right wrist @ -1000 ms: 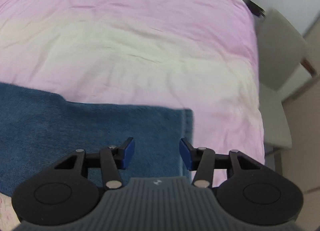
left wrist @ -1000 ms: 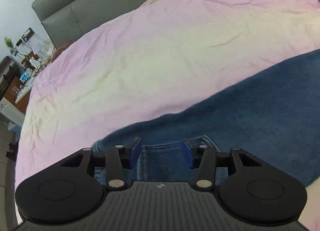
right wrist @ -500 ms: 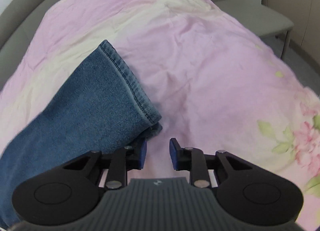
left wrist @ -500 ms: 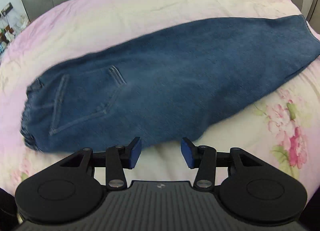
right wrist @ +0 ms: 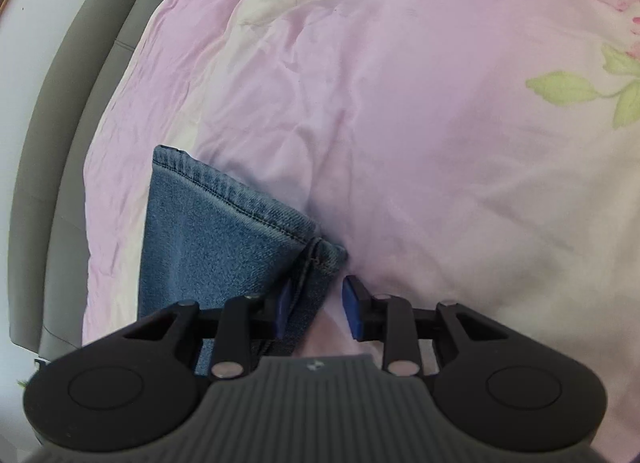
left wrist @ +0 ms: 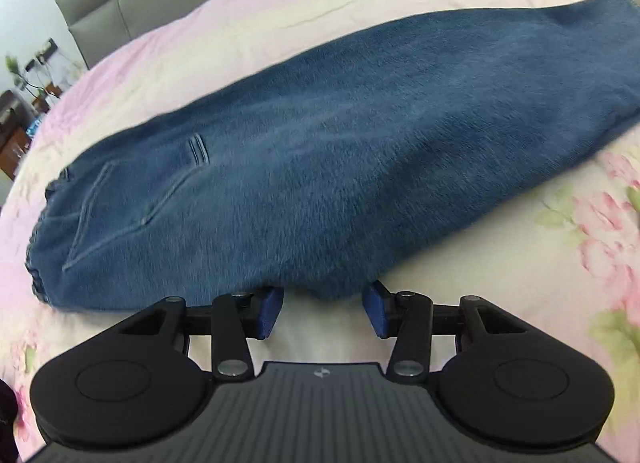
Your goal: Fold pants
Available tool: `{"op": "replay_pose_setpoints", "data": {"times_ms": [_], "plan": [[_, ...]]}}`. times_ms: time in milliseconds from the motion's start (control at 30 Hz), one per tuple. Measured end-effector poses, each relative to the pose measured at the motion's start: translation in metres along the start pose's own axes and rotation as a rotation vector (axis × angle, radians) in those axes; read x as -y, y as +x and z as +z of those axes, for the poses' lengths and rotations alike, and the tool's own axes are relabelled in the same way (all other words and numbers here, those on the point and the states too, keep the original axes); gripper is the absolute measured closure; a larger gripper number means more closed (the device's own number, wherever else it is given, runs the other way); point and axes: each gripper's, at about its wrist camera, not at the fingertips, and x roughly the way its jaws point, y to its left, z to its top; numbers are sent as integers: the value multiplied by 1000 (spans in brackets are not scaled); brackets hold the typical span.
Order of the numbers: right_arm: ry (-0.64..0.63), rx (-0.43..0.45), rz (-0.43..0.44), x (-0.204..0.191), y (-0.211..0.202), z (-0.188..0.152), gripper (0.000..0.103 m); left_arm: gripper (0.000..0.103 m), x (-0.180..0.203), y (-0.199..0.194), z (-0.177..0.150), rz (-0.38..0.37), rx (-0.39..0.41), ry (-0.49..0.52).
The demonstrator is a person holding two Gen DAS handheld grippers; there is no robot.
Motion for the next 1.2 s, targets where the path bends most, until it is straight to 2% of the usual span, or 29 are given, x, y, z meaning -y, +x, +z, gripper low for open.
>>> {"op": "replay_pose_setpoints", "data": {"times_ms": [67,133,267,333,367,433,567,633,733,800,933,1133,1167,1200], "plan": [[-23,1,-2,-10,-1,3,75,57,-11,-3,9,2,51,-72],[-45,-13,-36,-20,2,5,74,57,-28,-8,15,-43,85,-189],[-79,-18,-86,-29,8,2,73,61,-51,-8,18,-132,94,-361],[-129,-2,-108,-39,10,-1,91,67,-59,-13,17,-153,111,-431],[-162,6,-114,-46,9,-3,100,75,-62,-16,18,-158,113,-458],[-245,28,-148,-61,3,-4,101,81,-68,-22,21,-173,93,-481],[-374,43,-187,-94,-21,-2,102,87,-67,-39,35,-170,-36,-394],[-483,57,-211,-115,-32,-6,103,87,-66,-42,34,-175,-121,-339],[-648,55,-289,-138,-36,-12,103,88,-62,-22,23,-205,-271,-284],[-675,34,-336,-137,-31,-13,103,87,-56,-2,17,-210,-362,-264],[-588,-13,-399,-108,-8,-9,103,87,-44,19,11,-187,-415,-238],[-523,-28,-384,-87,5,-7,103,86,-49,22,11,-224,-438,-209],[-516,-42,-375,-86,3,-3,102,86,-48,20,12,-220,-440,-190],[-517,-49,-370,-85,0,1,91,87,-45,19,13,-214,-450,-161]]}}
